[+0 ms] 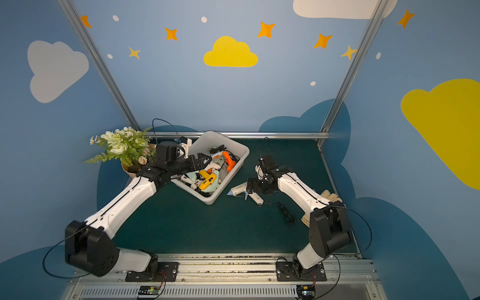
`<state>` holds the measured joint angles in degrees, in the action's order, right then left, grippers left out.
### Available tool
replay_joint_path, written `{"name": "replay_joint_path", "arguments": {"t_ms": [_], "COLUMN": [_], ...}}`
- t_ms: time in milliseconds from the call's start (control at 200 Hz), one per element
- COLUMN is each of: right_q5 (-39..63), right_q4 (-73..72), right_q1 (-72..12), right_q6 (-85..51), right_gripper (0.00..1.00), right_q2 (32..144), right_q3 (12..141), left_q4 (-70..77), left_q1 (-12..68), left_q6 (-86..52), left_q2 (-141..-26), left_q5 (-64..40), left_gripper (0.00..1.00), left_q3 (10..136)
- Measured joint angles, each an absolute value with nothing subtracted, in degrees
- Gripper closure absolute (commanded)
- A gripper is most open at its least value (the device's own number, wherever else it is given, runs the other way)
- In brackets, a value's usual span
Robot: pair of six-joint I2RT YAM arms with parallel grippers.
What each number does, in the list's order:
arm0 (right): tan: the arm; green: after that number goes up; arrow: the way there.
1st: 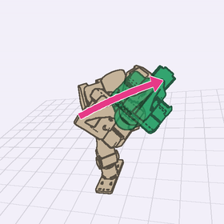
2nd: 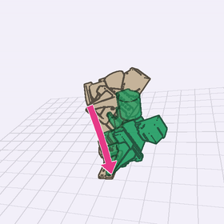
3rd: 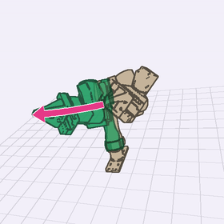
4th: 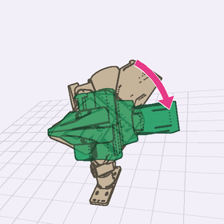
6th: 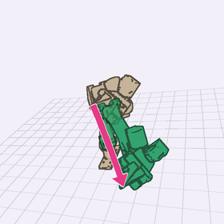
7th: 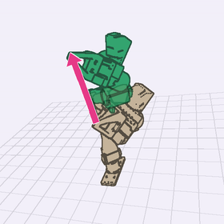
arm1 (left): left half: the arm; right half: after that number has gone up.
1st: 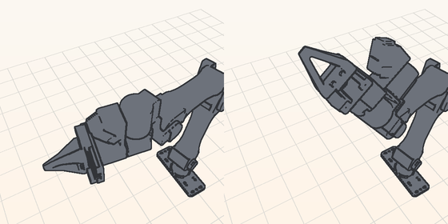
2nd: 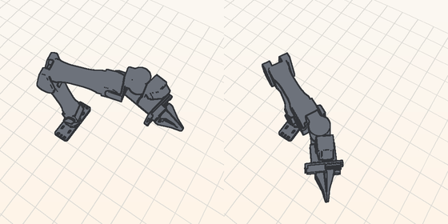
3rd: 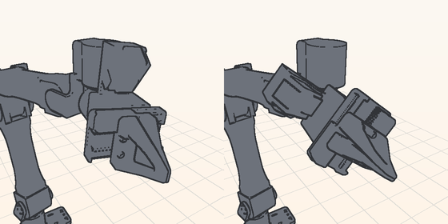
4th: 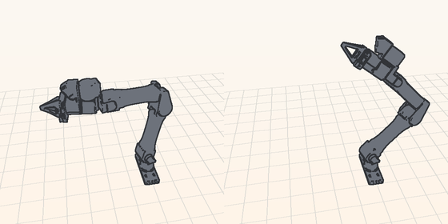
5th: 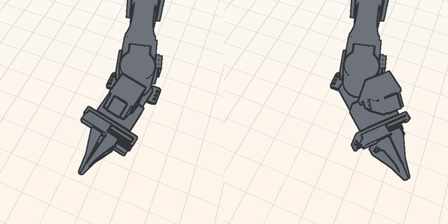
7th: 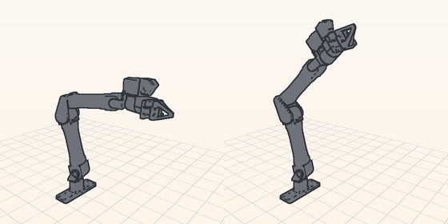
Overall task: Put the hot melt glue gun into the storage box
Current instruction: Pick up the hot melt adhesive gun from the center of the board.
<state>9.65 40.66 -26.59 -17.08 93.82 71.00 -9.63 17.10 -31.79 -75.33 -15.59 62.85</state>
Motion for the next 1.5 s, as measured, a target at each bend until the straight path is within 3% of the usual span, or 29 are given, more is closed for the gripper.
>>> {"name": "replay_joint_path", "arguments": {"t_ms": [205, 421, 981, 1352, 1497], "right_q5": [9.06, 9.13, 7.60, 4.05, 3.03], "right_q4": [44.42, 46.28, 48.16, 48.86, 48.88], "right_q1": [-26.28, -26.28, -26.33, -26.92, -27.27], "right_q6": [-12.73, -10.31, -10.13, -11.22, -12.34], "right_gripper": [0.12, 0.14, 0.27, 0.63, 0.73], "right_q2": [104.86, 108.36, 113.71, 114.63, 114.63], "right_q3": [76.84, 78.04, 79.11, 79.90, 79.90], "left_q4": [-3.44, -2.98, -2.98, -3.33, -3.68], "left_q1": [17.12, 17.10, 16.93, 16.88, 16.88], "left_q6": [-34.35, -34.96, -34.79, -34.98, -34.98], "left_q2": [-59.64, -49.91, -47.59, -48.80, -48.97], "left_q5": [-8.32, -1.61, 2.04, 1.91, 1.78], "left_gripper": [0.00, 0.00, 0.00, 0.00, 0.00], "left_q3": [50.13, 43.86, 43.55, 43.55, 43.57]}}
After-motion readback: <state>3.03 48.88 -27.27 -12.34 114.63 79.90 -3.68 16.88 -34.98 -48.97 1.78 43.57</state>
